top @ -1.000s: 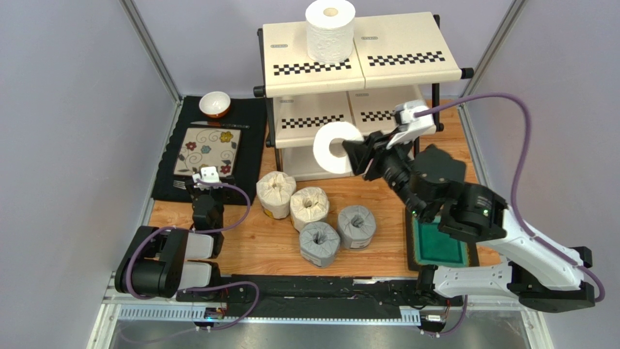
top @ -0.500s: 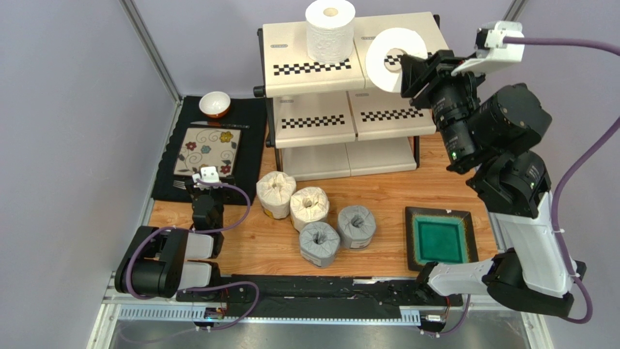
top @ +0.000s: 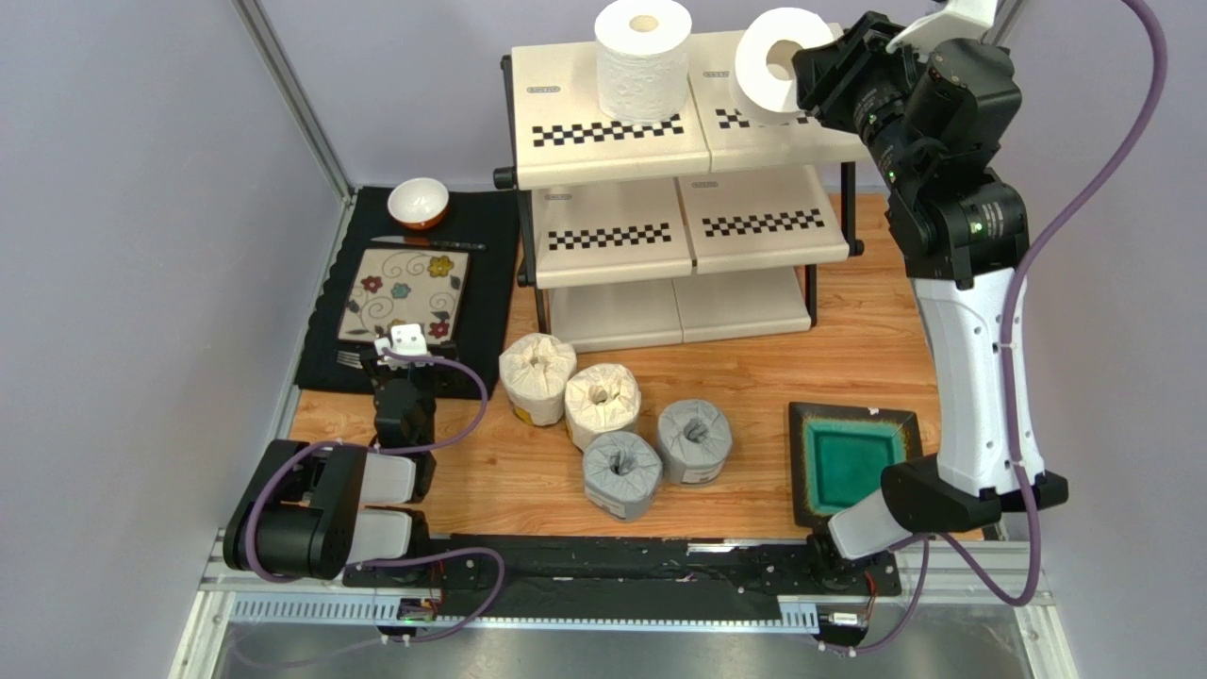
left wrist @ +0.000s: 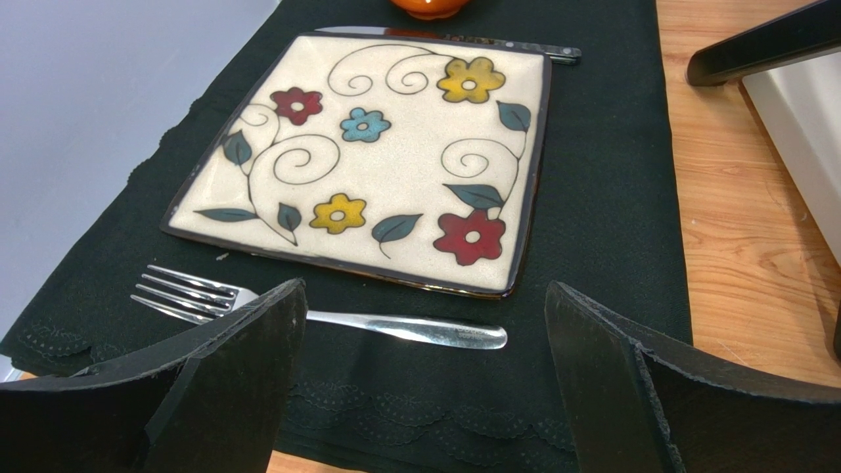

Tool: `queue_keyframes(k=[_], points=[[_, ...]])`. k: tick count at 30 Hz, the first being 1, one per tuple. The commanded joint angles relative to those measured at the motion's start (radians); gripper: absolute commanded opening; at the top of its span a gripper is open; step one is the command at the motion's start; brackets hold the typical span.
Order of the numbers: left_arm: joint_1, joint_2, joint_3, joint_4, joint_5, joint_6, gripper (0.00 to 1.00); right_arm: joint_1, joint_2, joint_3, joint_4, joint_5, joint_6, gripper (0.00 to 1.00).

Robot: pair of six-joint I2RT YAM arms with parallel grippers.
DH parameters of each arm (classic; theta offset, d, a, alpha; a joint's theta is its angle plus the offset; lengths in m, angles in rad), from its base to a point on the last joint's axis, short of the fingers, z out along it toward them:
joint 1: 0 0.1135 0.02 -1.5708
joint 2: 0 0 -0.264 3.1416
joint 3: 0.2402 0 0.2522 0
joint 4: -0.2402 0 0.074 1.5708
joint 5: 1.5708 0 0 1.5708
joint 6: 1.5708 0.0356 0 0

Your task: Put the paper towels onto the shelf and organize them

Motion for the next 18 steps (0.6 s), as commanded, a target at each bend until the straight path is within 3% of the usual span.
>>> queue_keyframes(k=[1, 18], points=[[0.007, 0.001, -0.240, 0.033, 0.018, 0.010, 0.99, -0.046, 0.001, 0.040, 0.106, -0.214, 0.112, 0.14], [0.007, 0.001, -0.237, 0.033, 0.018, 0.012, 0.99, -0.098, 0.084, 0.063, 0.141, -0.285, 0.161, 0.13]])
